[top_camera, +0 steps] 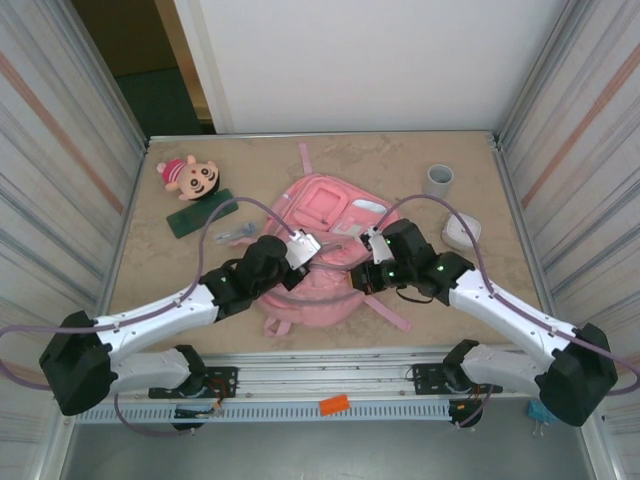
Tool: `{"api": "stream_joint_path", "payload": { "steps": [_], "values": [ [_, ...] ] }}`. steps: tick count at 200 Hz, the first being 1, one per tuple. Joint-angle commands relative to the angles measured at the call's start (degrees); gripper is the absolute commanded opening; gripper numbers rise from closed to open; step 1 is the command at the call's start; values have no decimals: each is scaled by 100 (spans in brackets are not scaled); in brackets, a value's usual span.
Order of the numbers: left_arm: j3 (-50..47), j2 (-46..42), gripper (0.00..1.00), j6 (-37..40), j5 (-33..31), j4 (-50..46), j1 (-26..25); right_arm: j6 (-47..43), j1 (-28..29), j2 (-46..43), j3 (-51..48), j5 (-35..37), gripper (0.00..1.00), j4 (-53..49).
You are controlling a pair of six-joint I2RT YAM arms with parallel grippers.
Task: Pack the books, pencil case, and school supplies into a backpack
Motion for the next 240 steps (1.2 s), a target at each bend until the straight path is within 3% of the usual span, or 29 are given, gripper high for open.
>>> {"api": "stream_joint_path", "payload": {
  "steps": [1, 39, 61, 97, 122, 138, 153, 191, 240],
  "values": [
    [313, 172, 0, -530, -447, 514, 185, -187, 291, 223, 379, -465, 0, 199],
    [487, 381, 0, -530, -345, 602, 18, -84, 560, 503, 685, -577, 0, 646],
    [530, 433, 0, -533, -337, 599, -64, -62, 569, 571, 726, -232, 0, 509],
    [539, 295, 0, -835, -205, 147, -92, 284, -166, 407, 341, 308, 0, 4],
    [333, 55, 0, -513, 840, 139, -97, 552, -750, 263, -16, 839, 0, -203],
    [240, -46, 0, -389, 1518, 250, -97, 496, -925, 197, -161, 753, 0, -133],
    [304, 11, 1, -406, 1734, 255, -97, 416, -918, 109, -263, 609, 0, 94],
    [763, 512, 1, -607, 1609, 282, -93, 267, -658, -98, -276, 411, 0, 432],
    [1563, 1092, 0, -1072, 804, 185, 12, -164, 10, -317, -53, -131, 0, 554]
  ]
}}
